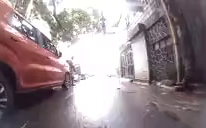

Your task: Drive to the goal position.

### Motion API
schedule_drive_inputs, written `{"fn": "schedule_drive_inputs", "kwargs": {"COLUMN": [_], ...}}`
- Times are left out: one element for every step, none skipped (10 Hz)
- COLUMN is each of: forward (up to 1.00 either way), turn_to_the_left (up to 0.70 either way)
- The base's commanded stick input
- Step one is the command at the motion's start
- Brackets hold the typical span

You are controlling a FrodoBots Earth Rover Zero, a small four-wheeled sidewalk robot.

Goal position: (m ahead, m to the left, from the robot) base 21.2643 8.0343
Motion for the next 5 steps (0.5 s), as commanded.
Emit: {"fn": "schedule_drive_inputs", "kwargs": {"forward": [0.99,0.99,0.99,0.99,0.99], "turn_to_the_left": [0.0,0.0,0.0,0.0,0.0]}}
